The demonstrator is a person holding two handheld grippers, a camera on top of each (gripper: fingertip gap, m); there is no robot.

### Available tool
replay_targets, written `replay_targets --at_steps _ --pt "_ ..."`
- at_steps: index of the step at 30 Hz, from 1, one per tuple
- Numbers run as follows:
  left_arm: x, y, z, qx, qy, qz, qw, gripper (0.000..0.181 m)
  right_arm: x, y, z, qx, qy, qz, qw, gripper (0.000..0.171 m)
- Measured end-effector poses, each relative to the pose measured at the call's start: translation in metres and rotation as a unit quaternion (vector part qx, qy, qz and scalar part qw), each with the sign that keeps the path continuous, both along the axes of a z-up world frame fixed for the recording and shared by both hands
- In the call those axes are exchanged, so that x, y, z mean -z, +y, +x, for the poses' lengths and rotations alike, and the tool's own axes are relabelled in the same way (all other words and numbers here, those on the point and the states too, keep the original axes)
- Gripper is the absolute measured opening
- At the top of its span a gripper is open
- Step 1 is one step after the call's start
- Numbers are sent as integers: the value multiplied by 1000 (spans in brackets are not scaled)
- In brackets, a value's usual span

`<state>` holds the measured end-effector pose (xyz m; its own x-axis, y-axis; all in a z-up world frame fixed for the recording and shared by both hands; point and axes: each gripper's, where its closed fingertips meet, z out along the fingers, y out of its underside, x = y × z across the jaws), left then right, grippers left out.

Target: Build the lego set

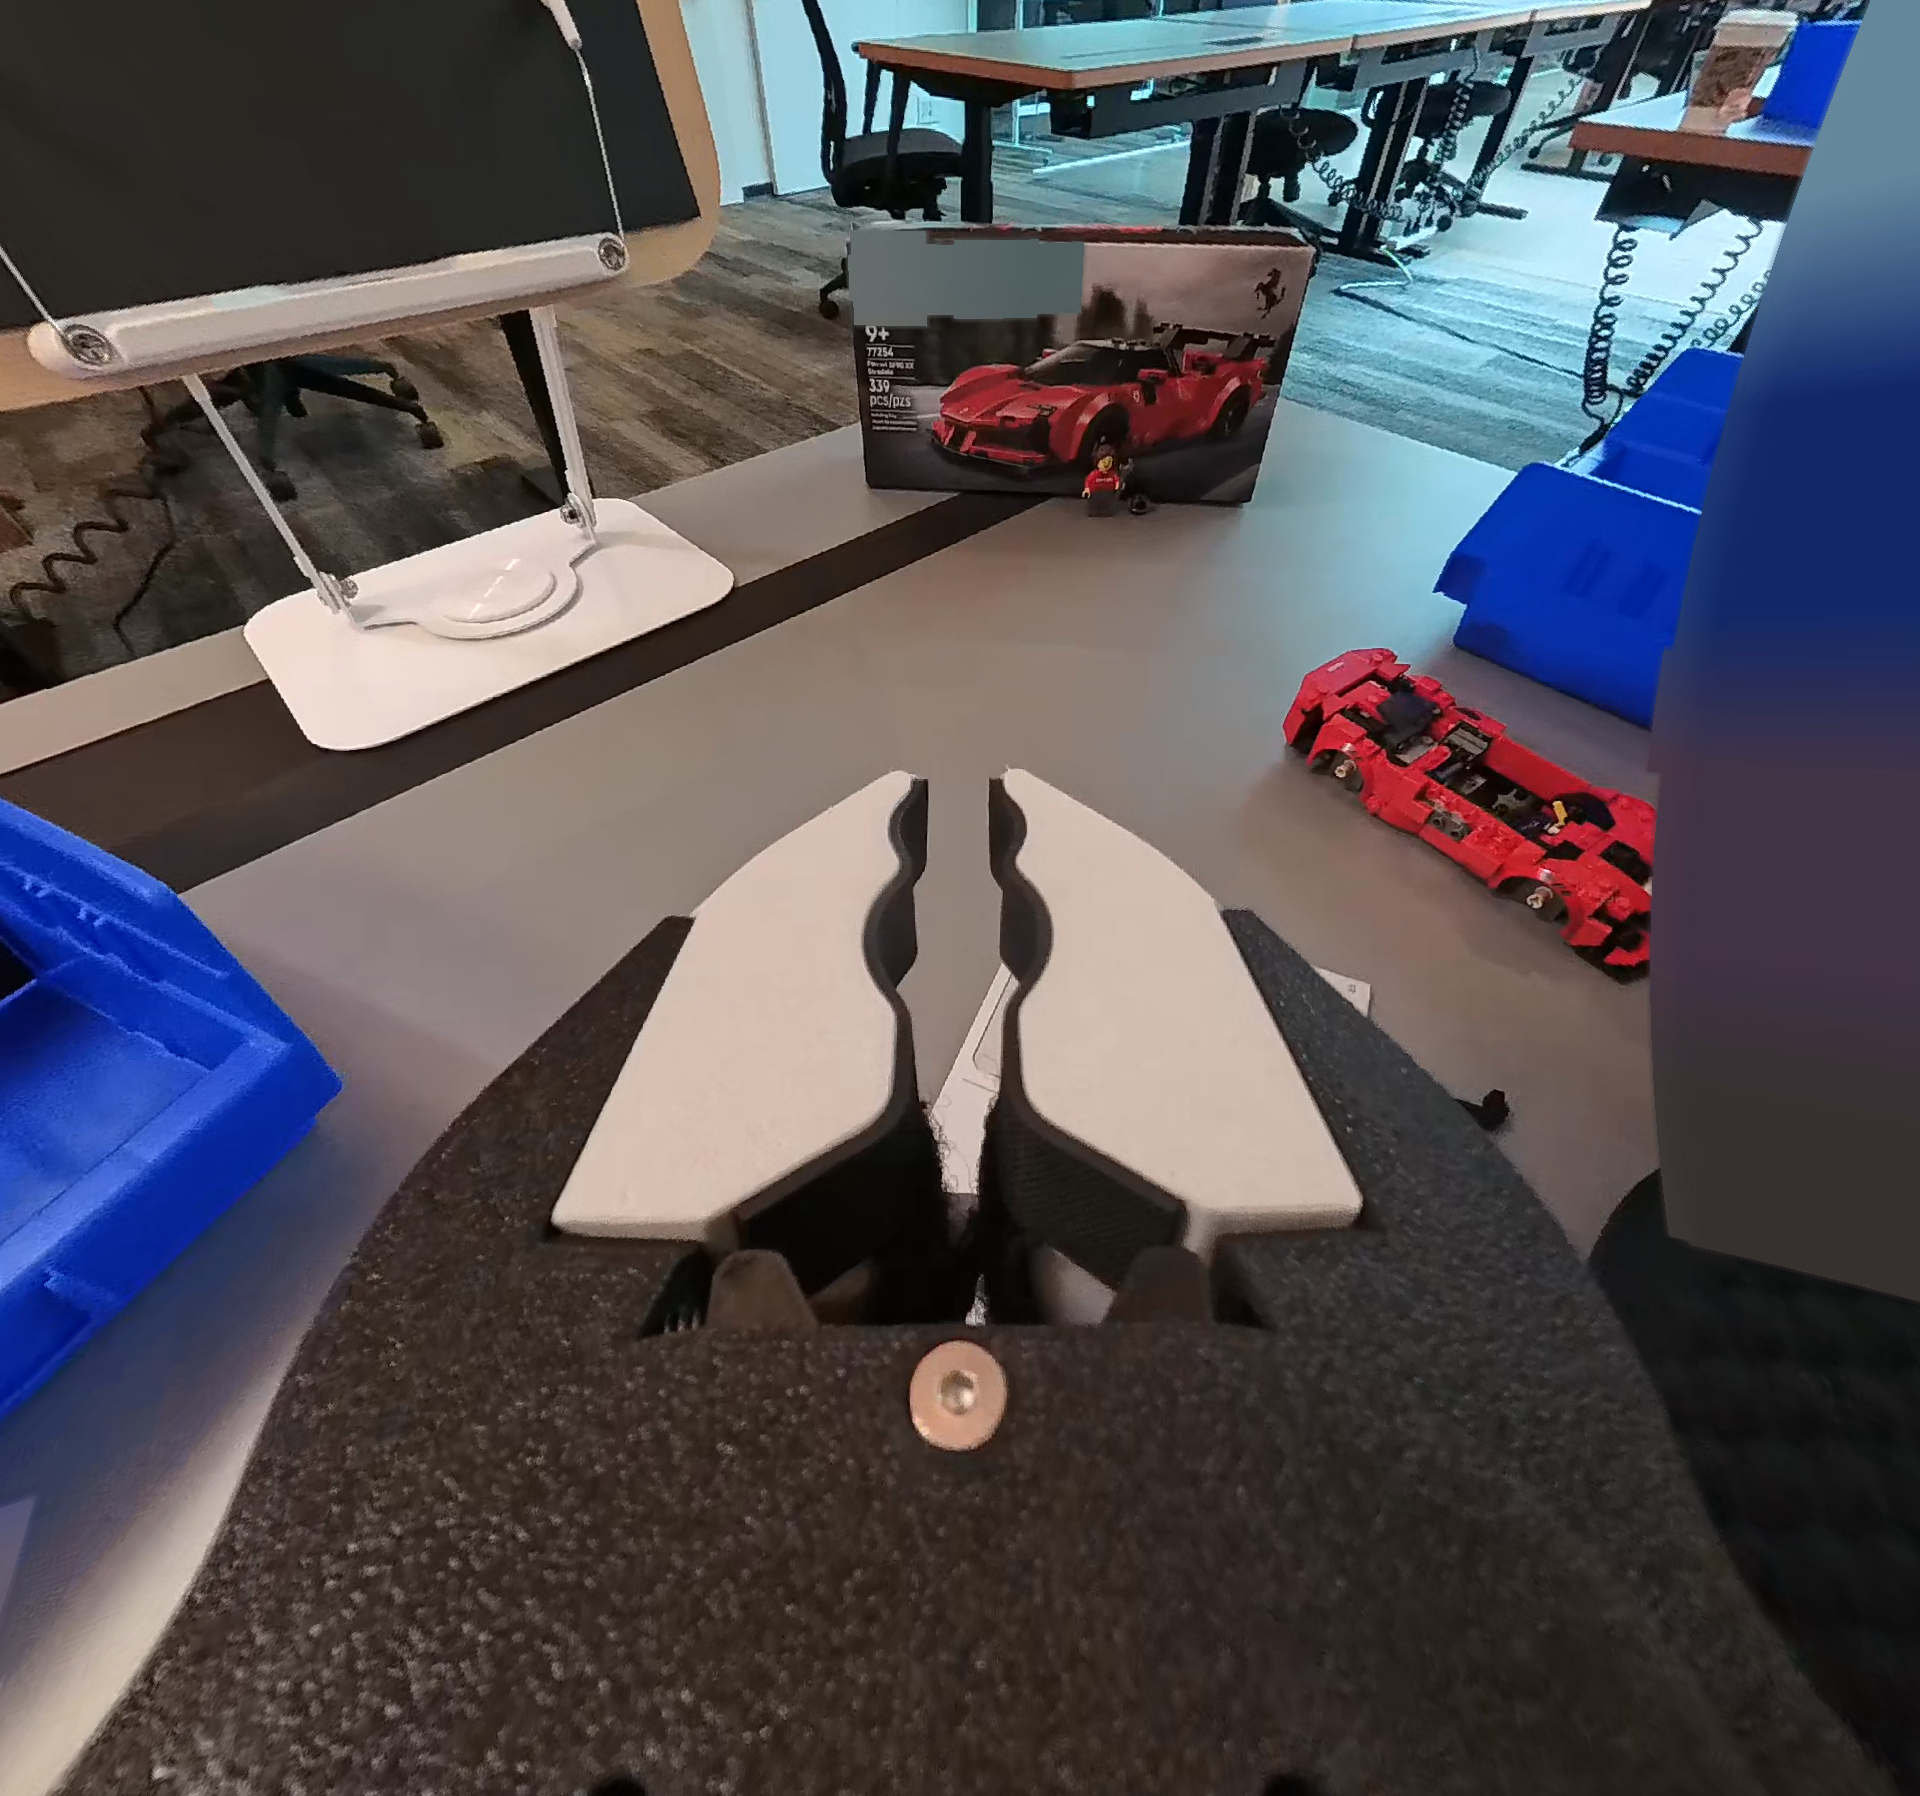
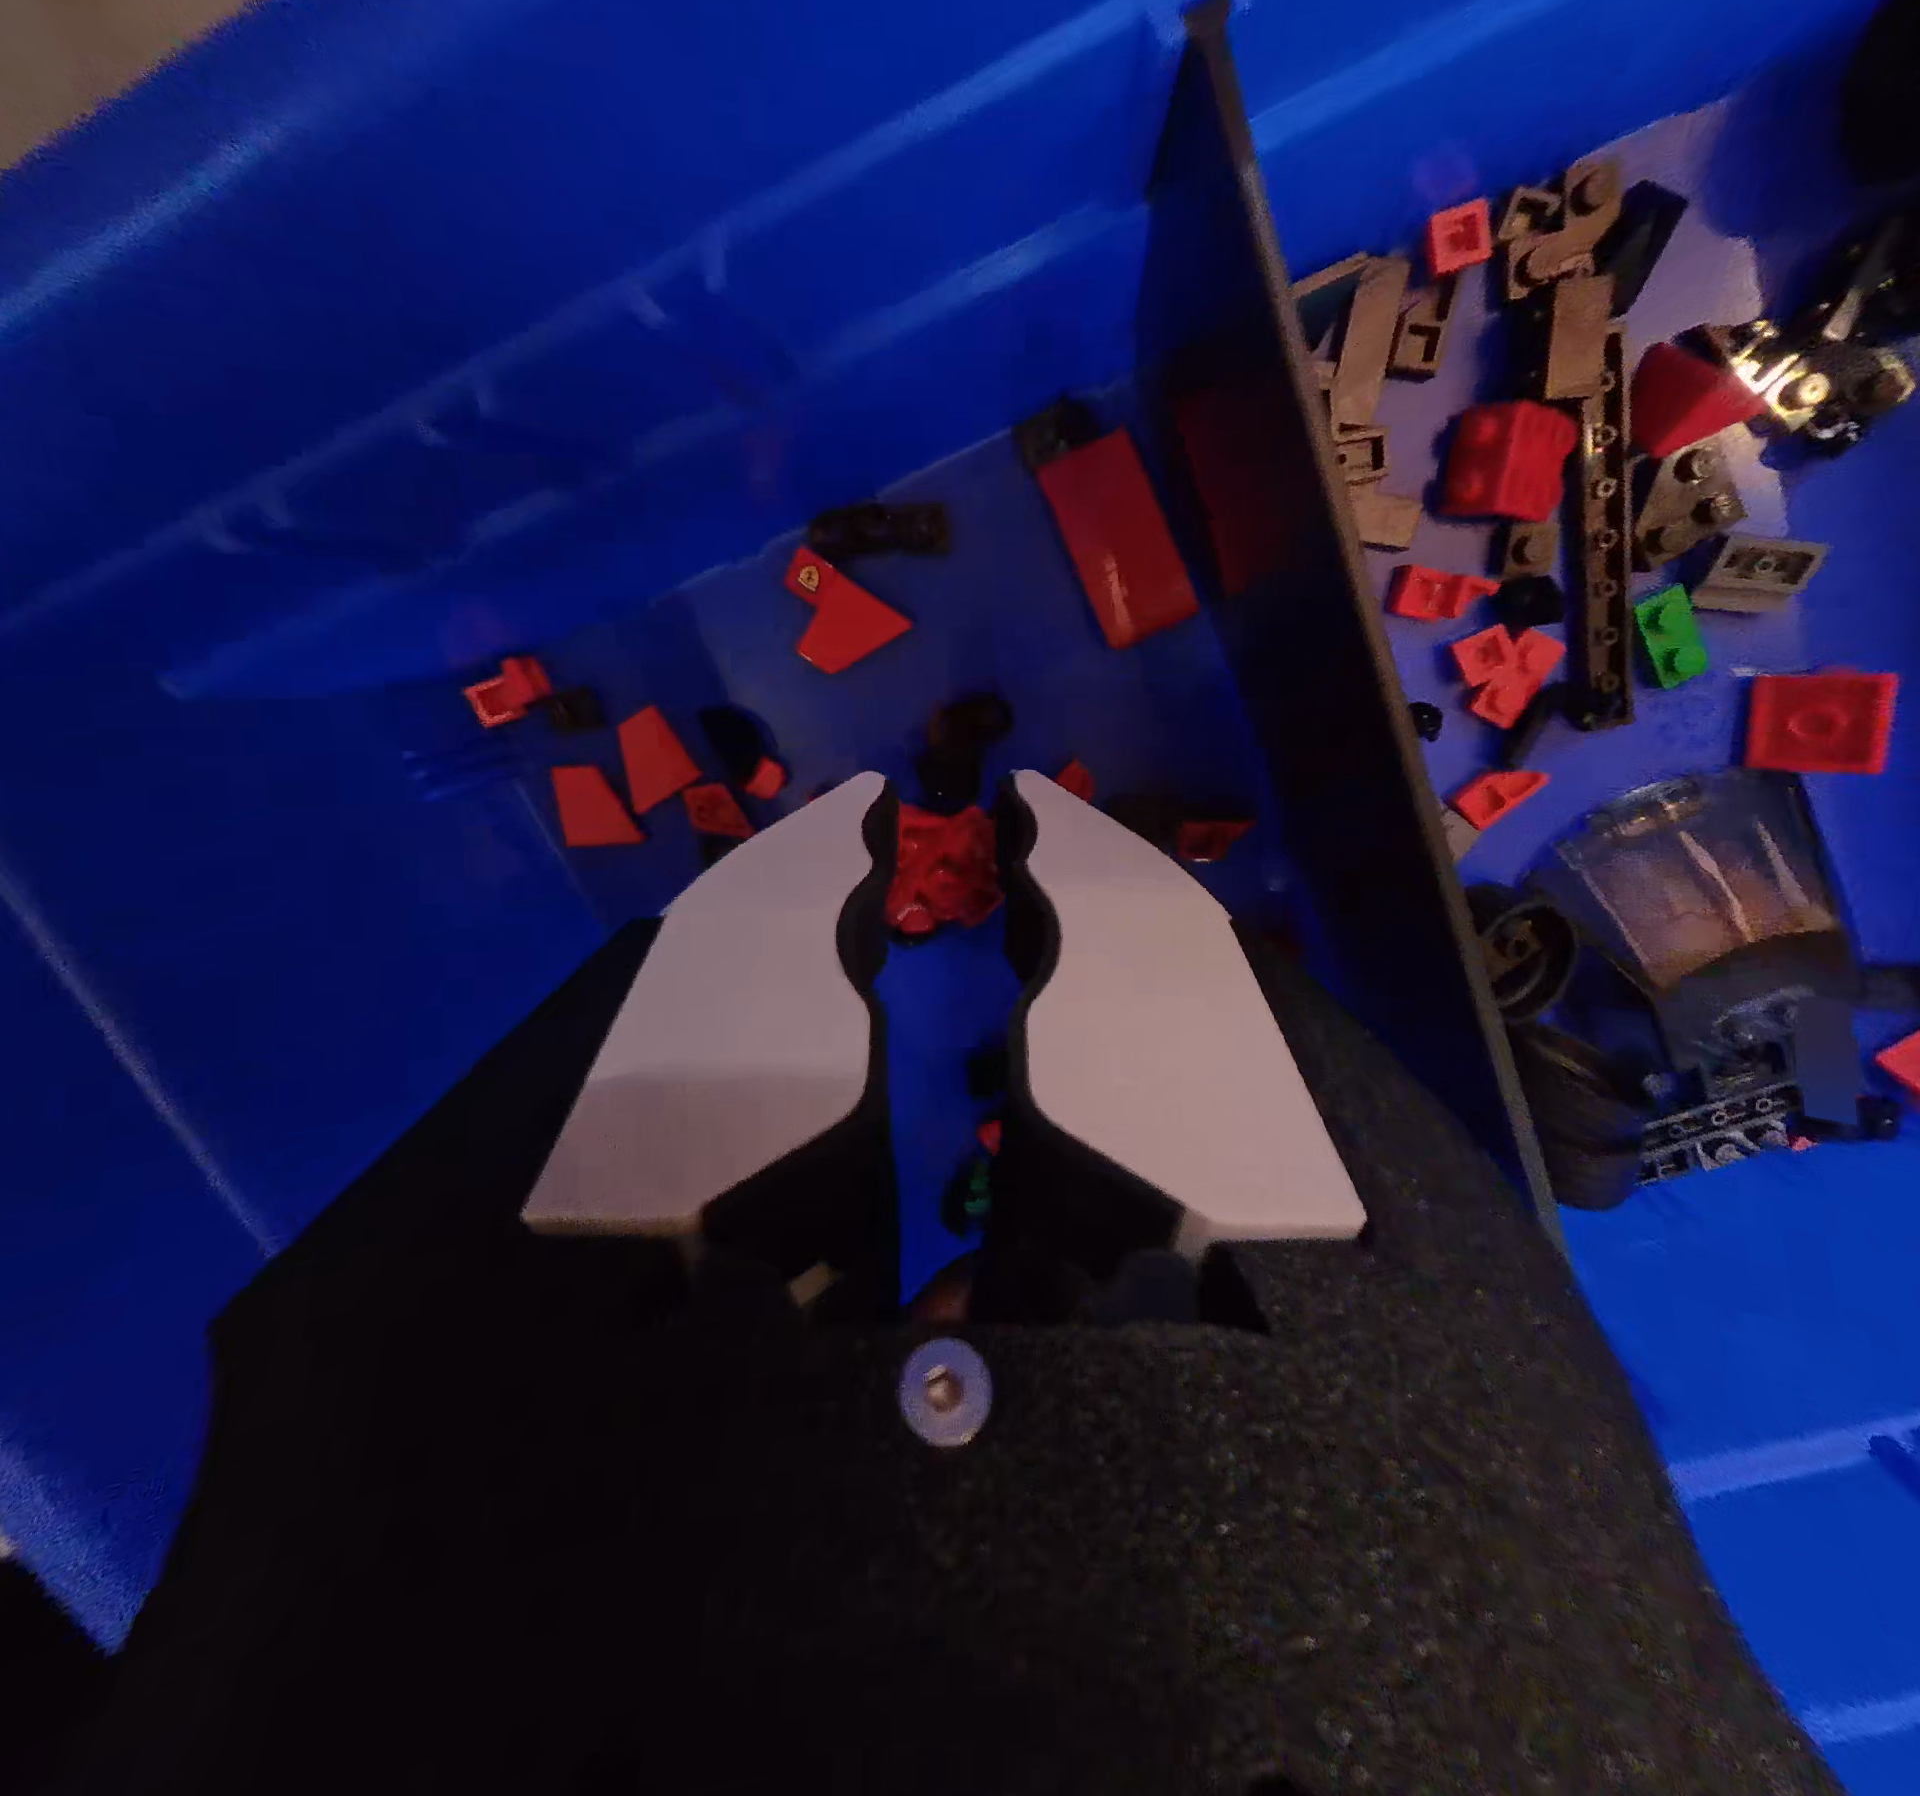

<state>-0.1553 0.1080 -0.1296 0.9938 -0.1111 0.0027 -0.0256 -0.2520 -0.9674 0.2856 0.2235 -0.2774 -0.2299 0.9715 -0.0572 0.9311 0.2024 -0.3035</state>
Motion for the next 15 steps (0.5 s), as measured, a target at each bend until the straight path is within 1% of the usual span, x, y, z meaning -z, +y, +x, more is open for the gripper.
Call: replay_targets --at_steps 1,3,6,8,11,13,15 --pt "1 0 0 0 0 0 1000 11 2 0 -1 -1 -2 1 1000 19" --pt "2 -2 0 0 0 -1 1000 11 6 0 0 -4 -17 0 1000 12" --pt "2 -8 -2 -1 -1 0 1000 11 3 0 -1 -4 -15 3 1000 11" --pt "4 -11 -2 0 -16 -8 1000 11 -5 3 -3 16 2 1 1000 12" --pt "10 -10 11 45 -67 -44 996 11 -30 7 -13 57 68 -5 996 12" --pt "8 -1 26 84 -87 -57 991 10 -47 7 -20 78 113 -6 991 12" --pt "4 11 55 149 -116 -92 978 9 -62 5 -27 94 146 -4 985 12"
